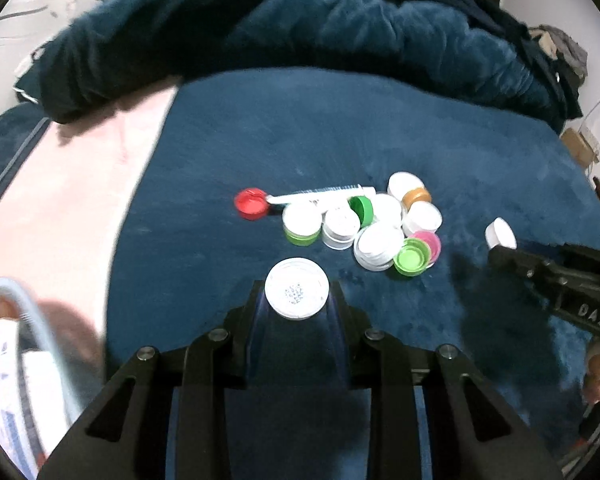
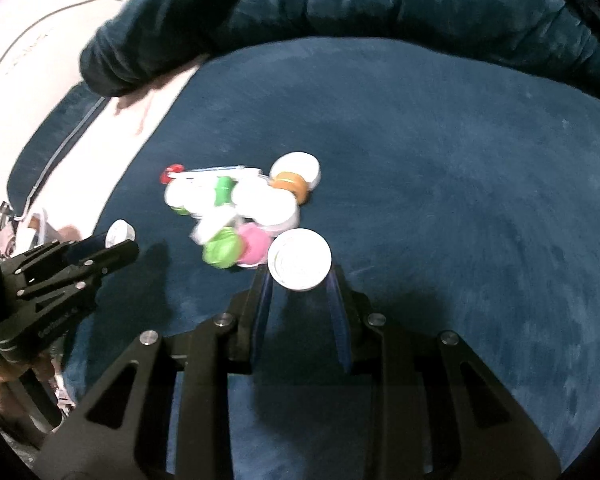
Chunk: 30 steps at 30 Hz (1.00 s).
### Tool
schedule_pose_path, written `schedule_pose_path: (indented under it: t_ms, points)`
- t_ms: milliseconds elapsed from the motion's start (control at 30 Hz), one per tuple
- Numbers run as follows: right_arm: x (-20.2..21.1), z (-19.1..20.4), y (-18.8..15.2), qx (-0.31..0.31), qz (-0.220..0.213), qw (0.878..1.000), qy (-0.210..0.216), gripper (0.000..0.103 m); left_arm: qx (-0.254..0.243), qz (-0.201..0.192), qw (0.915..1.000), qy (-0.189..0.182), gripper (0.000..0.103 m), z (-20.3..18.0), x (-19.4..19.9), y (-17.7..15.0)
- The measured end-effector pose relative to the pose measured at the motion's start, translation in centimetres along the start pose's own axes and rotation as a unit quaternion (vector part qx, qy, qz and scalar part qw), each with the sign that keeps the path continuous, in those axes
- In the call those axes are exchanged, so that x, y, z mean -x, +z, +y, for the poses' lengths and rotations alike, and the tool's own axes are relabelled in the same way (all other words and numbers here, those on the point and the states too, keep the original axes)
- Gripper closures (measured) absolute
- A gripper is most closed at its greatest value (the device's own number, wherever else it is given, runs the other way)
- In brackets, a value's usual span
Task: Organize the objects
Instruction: 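Grasp a white cap with the left gripper while the right gripper grasps a white cap, then carry both white caps over the grey mesh basket and open both grippers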
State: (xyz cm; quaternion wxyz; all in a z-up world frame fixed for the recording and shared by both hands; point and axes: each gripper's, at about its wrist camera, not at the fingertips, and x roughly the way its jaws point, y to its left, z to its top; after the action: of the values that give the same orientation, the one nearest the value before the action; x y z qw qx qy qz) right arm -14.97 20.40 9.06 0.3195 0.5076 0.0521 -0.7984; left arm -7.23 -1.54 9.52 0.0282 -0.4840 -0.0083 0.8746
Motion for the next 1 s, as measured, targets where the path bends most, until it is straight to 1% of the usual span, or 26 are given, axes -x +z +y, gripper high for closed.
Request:
schedule_pose_path:
  t_ms: [100,200,400,533,633,733,800,900,967,1000]
  points:
    - [1.7,2.1,-0.4,0.009,-0.013,1.000,0.012,0.074,0.010,-0.025,0.9996,0.004,0.072,1.2,3.6,-0.4]
    - [3.2,4.6,-0.9,0.016,-0.026,0.999,0.036,0.074,0.027,-0.044,0.9986,0.009,0.072,2.9,6.9,-1.5]
    - [4.6,12.1,-1.8,0.042,-0.038,0.993,0.105,0.074,0.074,-0.071,0.9944,0.028,0.072,7.2,12.6,-5.4]
    - [4.4,17.3,-2.5,0.064,-0.033,0.985,0.154,0.074,0.128,-0.088,0.9872,0.036,0.072,11.3,15.9,-8.3]
    - [3.5,21.1,-3.0,0.087,-0.020,0.980,0.180,0.074,0.164,-0.092,0.9809,0.052,0.072,14.1,17.4,-10.2]
    - [2.1,24.1,-3.5,0.111,-0.004,0.975,0.190,0.074,0.196,-0.087,0.9744,0.068,0.072,16.7,18.1,-11.9]
    - [1.3,25.5,-3.7,0.119,0.005,0.974,0.192,0.074,0.217,-0.083,0.9701,0.069,0.072,18.2,18.3,-12.8]
    - [0.0,26.6,-3.6,0.110,0.019,0.973,0.203,0.073,0.249,-0.072,0.9636,0.066,0.072,20.2,17.9,-14.1]
    - [-1.3,26.8,-3.4,0.088,0.041,0.975,0.200,0.072,0.261,-0.062,0.9613,0.063,0.072,21.0,17.3,-14.5]
    - [-1.5,26.8,-3.5,0.077,0.051,0.976,0.195,0.072,0.262,-0.057,0.9609,0.068,0.062,21.4,17.1,-14.8]
